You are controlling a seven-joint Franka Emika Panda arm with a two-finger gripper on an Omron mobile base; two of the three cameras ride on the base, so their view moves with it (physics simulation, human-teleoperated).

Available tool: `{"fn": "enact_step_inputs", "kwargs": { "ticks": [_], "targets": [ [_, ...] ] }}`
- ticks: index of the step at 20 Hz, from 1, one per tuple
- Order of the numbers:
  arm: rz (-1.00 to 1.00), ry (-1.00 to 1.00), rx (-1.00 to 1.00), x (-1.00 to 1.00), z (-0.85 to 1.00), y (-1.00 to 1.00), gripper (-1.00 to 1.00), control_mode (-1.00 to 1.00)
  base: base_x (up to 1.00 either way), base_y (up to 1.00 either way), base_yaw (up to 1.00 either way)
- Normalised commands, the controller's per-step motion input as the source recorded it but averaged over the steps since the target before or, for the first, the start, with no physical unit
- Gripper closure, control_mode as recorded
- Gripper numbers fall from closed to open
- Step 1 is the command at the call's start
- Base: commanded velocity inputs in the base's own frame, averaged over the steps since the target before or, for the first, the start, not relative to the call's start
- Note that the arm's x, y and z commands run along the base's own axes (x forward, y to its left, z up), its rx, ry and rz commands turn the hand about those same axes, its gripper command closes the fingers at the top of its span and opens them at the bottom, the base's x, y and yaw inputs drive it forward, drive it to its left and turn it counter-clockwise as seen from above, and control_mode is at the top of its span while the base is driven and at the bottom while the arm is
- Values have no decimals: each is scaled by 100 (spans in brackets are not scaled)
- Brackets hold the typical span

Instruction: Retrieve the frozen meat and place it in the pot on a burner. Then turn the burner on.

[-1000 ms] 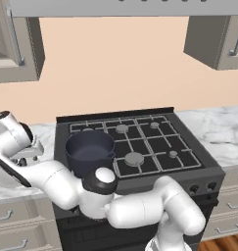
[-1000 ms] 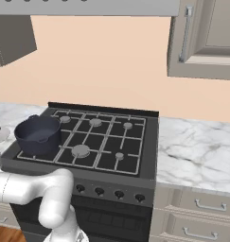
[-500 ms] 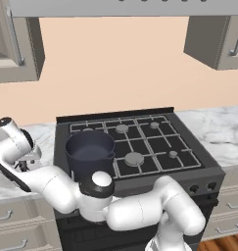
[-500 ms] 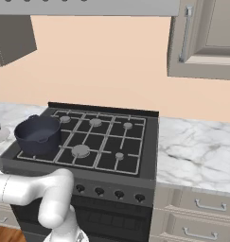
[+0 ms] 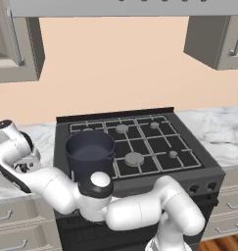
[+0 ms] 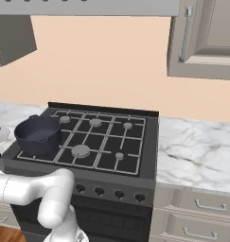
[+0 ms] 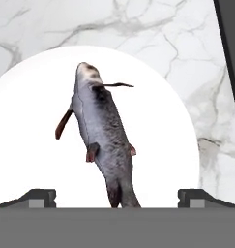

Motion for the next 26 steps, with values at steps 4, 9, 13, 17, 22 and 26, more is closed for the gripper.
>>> {"fn": "enact_step_inputs", "kwargs": {
  "ticks": [4, 9, 13, 17, 22, 26],
  "targets": [
    [0, 1, 0, 0, 0, 0, -100, -100, 0, 0, 0],
    [0, 1, -1, 0, 0, 0, -100, -100, 0, 0, 0],
    [-1, 1, -14, 0, 0, 0, -100, -100, 0, 0, 0],
    [-1, 0, -17, 0, -6, 0, -100, -100, 0, 0, 0],
    [0, 0, -1, 0, -3, 0, -100, -100, 0, 0, 0],
    [0, 0, 0, 1, -18, 0, -100, -100, 0, 0, 0]
  ]
}}
